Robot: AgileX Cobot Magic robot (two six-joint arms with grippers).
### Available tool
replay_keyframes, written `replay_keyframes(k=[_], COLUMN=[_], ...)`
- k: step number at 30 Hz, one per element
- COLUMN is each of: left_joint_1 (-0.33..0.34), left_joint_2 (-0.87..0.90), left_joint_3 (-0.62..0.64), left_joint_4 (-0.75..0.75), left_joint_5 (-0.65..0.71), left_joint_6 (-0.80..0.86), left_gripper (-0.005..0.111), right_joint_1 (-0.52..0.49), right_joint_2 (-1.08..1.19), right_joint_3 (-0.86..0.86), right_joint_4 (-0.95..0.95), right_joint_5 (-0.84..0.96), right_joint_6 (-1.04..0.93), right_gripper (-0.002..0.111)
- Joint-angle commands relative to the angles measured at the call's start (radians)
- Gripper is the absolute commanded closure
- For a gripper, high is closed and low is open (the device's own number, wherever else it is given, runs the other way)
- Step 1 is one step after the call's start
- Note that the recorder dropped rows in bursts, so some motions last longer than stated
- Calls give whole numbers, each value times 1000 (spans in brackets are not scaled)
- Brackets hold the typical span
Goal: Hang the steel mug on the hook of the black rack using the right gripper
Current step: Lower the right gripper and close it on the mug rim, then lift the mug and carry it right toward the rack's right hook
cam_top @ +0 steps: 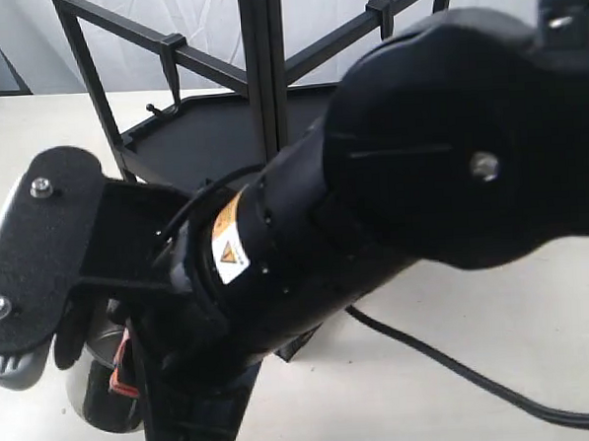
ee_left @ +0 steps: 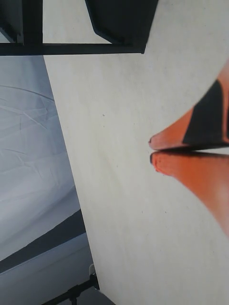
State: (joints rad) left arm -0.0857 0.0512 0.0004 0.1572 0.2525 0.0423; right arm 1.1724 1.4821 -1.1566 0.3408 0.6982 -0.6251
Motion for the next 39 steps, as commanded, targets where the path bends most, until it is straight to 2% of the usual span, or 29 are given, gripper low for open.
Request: replay_keyframes(k=[1,22,26,34,39], left_joint_1=[-7,-7,-7,-7,-7], left_joint_2=[-9,-51,-51,-51,-51], left_joint_3=[0,0,0,0,0], left_joint_4=[-3,0,0,0,2], left_joint_5=[-21,-22,-22,-22,-20], left_joint_6=[-1,-1,-1,-1,-1], left_gripper=[105,105,105,105,105], right_joint_1=[4,4,4,4,4], right_joint_2=[-65,-430,-510,-641,-660], right_joint_3=[-6,-2,17,67,85], right_joint_4=[0,35,-3,-272,-364], right_joint_5=[34,181,213,243,267], right_joint_6=[1,7,75,385,484], right_gripper=[109,109,109,109,109])
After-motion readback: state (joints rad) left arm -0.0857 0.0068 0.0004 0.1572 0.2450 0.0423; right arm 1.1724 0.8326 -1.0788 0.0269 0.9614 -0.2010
